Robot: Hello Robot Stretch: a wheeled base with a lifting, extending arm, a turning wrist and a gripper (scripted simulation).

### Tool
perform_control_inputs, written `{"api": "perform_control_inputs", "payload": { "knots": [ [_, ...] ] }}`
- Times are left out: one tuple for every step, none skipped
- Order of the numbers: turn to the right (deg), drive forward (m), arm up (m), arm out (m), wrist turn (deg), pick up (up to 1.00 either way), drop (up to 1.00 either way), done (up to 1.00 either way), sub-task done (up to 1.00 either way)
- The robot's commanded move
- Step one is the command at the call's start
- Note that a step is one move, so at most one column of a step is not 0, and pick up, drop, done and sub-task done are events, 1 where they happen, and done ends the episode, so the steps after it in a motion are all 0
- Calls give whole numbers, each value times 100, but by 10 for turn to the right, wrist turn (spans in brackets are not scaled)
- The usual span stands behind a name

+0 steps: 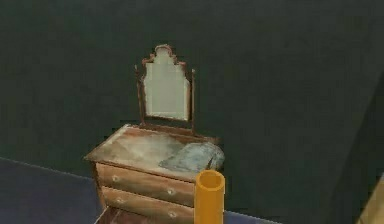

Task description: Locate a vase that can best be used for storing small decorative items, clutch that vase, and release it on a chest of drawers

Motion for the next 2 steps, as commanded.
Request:
{"api": "perform_control_inputs", "payload": {
  "knots": [
    [0,5,0,0,0,0,0,0,0],
    [-450,0,0,0,0,0,0,0,0]
  ]
}}
